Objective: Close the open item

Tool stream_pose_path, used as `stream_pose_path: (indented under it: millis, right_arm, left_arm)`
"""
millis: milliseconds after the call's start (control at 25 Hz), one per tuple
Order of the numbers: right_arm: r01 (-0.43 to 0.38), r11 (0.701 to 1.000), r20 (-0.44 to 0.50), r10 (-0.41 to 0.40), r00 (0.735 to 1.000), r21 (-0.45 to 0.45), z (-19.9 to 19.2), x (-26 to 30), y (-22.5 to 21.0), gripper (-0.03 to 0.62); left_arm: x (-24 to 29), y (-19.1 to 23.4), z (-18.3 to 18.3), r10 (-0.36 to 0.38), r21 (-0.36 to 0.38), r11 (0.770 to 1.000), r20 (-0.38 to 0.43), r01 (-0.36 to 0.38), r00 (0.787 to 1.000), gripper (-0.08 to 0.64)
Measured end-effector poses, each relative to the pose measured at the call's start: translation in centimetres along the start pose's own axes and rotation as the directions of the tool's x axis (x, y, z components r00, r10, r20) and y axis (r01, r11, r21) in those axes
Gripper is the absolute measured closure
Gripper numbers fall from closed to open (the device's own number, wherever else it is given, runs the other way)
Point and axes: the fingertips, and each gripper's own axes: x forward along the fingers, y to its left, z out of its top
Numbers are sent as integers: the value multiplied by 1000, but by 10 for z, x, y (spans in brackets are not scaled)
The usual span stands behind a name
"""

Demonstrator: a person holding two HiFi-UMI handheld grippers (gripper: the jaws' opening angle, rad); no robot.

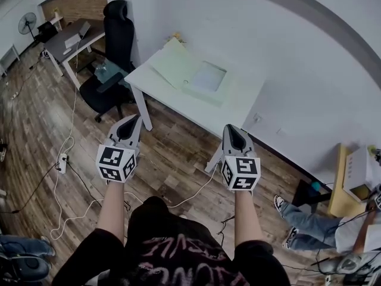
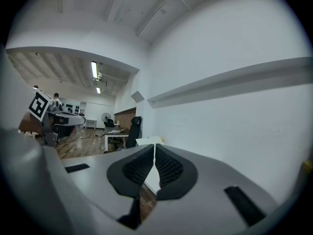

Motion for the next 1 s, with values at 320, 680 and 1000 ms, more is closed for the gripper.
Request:
stream_pose_path:
  millis: [320, 680, 1000]
  right_arm:
    - [-9, 1000, -7, 9, 1000, 5, -3, 33, -9, 566]
    - [-2, 1000, -34, 2, 999, 14, -11, 100, -15, 566]
    - [25, 1000, -78, -24, 997, 8, -11, 176, -14, 566]
  left_arm:
    - [30, 13, -5, -5, -7, 1000, -7, 5, 1000, 548]
    - [87, 49, -25, -35, -13, 999, -41, 35, 999, 548]
    - [151, 105, -41, -69, -52, 996, -59, 66, 996, 548]
